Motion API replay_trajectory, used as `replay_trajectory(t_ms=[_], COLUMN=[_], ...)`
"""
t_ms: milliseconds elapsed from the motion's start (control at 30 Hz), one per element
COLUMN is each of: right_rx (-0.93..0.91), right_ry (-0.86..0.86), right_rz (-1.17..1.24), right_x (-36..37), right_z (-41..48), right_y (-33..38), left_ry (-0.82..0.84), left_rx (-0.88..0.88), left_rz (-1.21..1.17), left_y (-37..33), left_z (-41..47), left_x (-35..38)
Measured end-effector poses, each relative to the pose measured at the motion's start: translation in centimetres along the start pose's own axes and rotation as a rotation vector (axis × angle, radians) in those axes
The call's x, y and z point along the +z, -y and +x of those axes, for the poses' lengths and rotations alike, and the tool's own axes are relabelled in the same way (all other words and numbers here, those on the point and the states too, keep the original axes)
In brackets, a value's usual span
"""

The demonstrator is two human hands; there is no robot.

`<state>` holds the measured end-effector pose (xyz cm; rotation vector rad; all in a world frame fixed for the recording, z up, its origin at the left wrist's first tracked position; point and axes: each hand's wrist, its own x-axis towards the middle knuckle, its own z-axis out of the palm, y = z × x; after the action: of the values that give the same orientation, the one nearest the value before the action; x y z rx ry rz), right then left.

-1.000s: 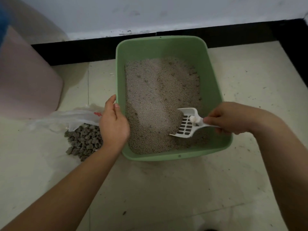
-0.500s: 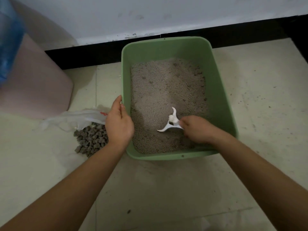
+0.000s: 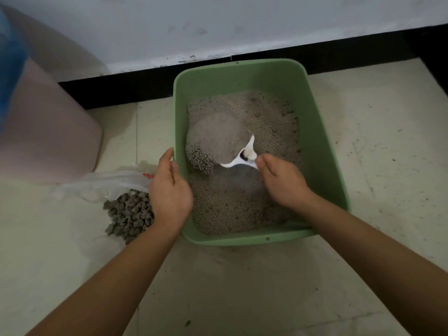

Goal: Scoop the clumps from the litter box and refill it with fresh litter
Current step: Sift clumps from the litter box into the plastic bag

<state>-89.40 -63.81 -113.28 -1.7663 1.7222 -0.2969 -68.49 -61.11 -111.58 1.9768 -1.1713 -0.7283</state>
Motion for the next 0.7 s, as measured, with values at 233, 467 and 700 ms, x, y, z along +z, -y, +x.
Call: replay_trajectory(t_ms=[233,467,700], right_rx=[-0.023,-0.053,-0.058], right_ry=[0.001,0.012,-0.007], right_rz=[-0.018,-0.004,0.058], right_x=[-0.4,0.1,0.2], right_z=[-0.9,-1.2,-1.3], right_y=[-0.9,-0.4,-0.6], left_ry=[0.018,0.013,0.019], left_rx=[-0.034,-0.032,-0.043], left_rz=[-0.061,0.005,-0.027], left_y=[-0.3,-0.2,-0.2], left_z=[-0.3,0.0,-0.1], left_x=[-0.2,-0.3,-0.3])
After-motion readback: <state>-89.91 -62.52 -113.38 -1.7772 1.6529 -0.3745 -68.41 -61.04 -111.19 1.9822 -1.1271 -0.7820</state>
